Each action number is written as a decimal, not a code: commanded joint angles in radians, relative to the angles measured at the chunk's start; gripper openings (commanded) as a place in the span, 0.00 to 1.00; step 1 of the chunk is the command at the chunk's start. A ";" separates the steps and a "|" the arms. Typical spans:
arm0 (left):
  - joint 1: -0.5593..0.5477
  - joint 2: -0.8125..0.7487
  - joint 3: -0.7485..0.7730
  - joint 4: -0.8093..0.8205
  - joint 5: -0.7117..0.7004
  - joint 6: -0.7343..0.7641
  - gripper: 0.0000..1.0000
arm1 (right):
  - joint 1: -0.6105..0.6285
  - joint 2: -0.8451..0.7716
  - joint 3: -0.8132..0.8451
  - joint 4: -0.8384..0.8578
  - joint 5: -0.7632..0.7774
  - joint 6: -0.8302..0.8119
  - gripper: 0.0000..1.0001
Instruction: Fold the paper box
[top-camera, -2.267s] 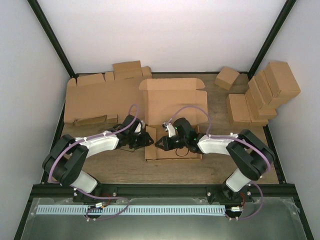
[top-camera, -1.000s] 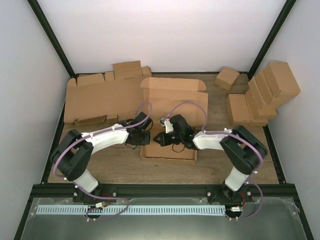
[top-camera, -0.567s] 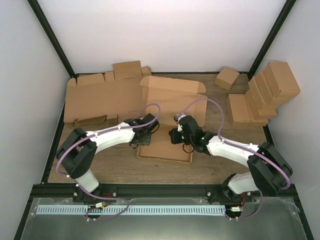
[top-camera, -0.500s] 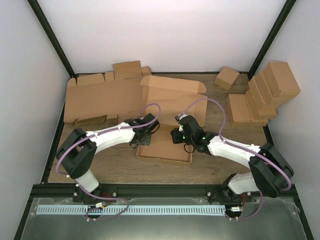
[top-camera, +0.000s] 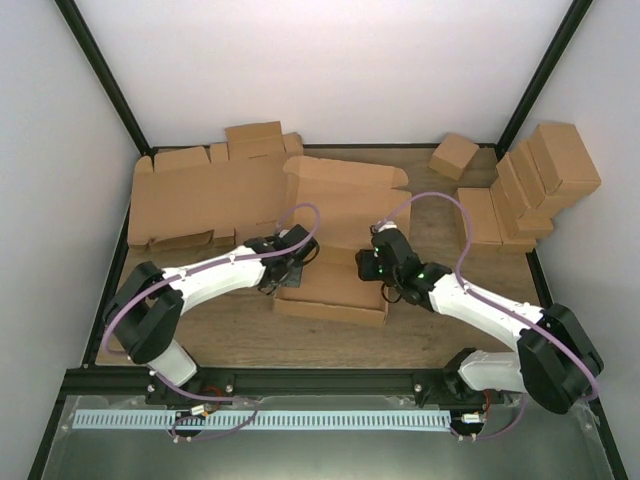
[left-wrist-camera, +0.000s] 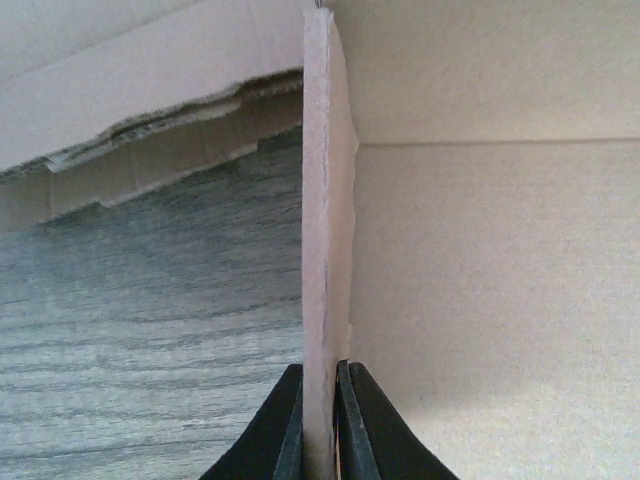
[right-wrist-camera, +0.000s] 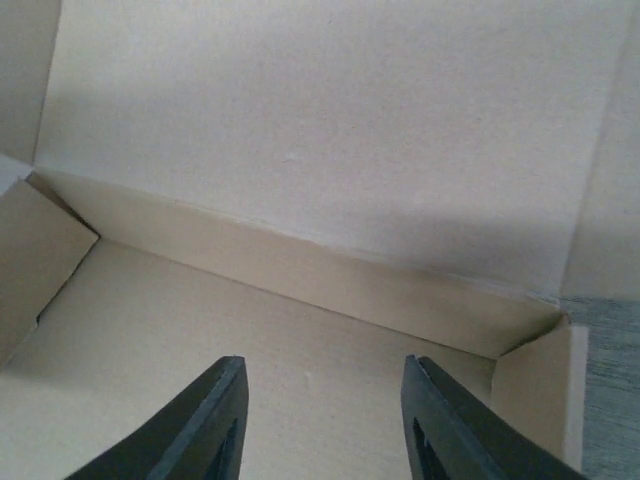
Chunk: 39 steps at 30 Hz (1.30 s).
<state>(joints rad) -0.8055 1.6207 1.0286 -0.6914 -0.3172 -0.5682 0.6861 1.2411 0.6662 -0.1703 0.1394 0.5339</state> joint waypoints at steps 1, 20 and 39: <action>-0.007 -0.049 -0.003 0.030 -0.030 -0.005 0.09 | -0.020 -0.012 0.024 0.008 0.026 0.001 0.48; -0.009 -0.142 -0.077 0.171 0.051 -0.010 0.15 | -0.079 -0.035 0.067 0.215 -0.089 -0.135 1.00; -0.008 -0.154 -0.075 0.172 0.045 -0.025 0.14 | 0.076 0.156 0.117 0.782 -0.313 -0.381 1.00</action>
<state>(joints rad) -0.8078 1.4872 0.9455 -0.5224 -0.2634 -0.5758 0.7517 1.3422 0.7166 0.4797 -0.0849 0.2146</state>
